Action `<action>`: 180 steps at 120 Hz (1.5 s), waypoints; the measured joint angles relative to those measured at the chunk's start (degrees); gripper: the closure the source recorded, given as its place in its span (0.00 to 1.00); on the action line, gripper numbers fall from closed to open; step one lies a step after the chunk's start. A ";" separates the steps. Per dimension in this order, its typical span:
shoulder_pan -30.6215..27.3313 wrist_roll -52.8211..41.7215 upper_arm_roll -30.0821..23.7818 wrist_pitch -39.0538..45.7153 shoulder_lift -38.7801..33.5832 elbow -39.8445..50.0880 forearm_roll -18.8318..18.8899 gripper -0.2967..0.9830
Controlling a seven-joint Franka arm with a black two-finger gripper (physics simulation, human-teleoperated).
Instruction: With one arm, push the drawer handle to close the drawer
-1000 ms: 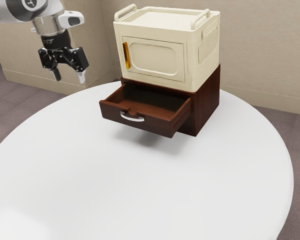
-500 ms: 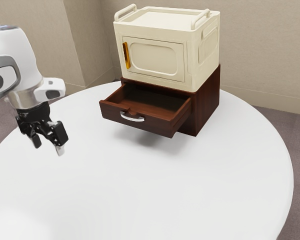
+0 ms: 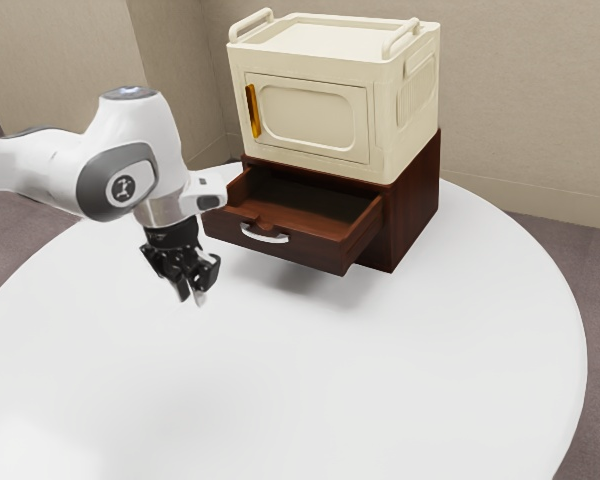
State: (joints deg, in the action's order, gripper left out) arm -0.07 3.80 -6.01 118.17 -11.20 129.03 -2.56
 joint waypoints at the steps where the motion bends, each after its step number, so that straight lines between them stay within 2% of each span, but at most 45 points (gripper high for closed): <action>1: 0.00 0.05 -0.02 0.16 0.44 -0.39 0.01 0.65; 39: 0.22 1.41 0.32 3.71 11.38 -10.41 0.17 0.69; 84: -0.17 2.26 1.99 3.31 22.43 -22.67 4.70 0.78; 144: -0.16 2.63 1.92 2.88 35.03 -36.88 5.63 0.79; 180: -0.20 2.65 1.72 4.79 41.46 -45.12 7.96 0.79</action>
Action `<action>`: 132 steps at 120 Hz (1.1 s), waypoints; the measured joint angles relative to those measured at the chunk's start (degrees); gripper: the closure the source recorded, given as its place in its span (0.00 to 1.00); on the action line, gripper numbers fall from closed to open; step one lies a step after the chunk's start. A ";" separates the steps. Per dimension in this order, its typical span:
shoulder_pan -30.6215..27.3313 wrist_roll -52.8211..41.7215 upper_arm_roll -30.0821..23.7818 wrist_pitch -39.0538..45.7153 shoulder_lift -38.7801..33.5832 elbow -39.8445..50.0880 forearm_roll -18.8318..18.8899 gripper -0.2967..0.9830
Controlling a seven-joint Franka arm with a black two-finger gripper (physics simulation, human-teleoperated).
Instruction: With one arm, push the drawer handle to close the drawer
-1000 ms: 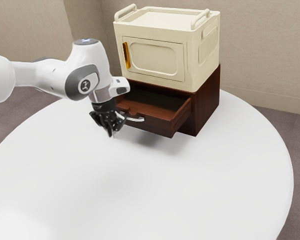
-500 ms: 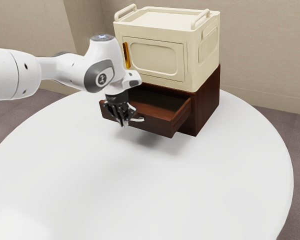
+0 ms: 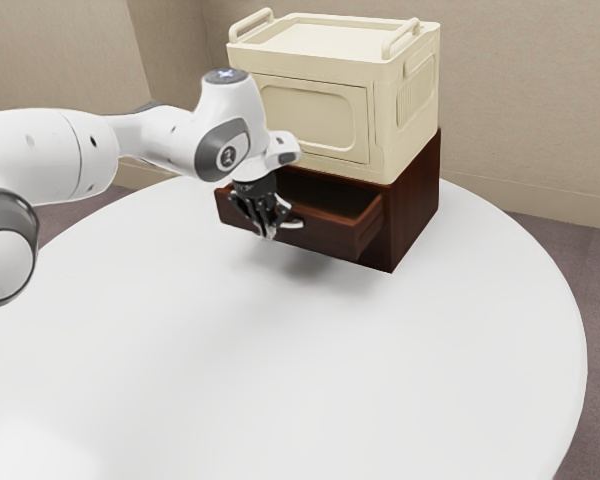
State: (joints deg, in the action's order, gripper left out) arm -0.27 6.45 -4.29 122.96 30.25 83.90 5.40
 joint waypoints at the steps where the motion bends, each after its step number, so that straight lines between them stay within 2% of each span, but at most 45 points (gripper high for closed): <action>1: 0.00 -0.01 -0.03 0.13 0.14 -0.20 0.04 0.79; 38: 0.00 -0.48 -0.79 4.82 6.52 -8.77 1.15 0.79; 59: 0.00 -1.36 -0.88 9.59 8.31 -9.82 1.36 0.78; 75: 0.00 -2.29 -0.89 12.12 10.76 -13.87 1.46 0.78; 98: -0.14 -3.52 -0.88 14.93 10.76 -14.09 1.39 0.78; 102: -0.15 -3.58 -0.88 15.06 6.89 -8.92 0.85 0.75; 111: -0.11 -2.73 -1.03 14.49 -9.93 11.67 -2.40 0.63; 116: -0.07 -1.87 -1.26 11.62 -18.47 18.12 -4.56 0.57; 123: 0.36 -0.77 -0.51 3.98 -26.37 19.89 -8.30 0.49; 132: 0.64 0.50 0.67 -7.62 -29.18 11.67 -11.35 0.41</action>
State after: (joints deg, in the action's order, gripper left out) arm 0.37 6.95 -3.62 115.35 1.07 95.57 -5.95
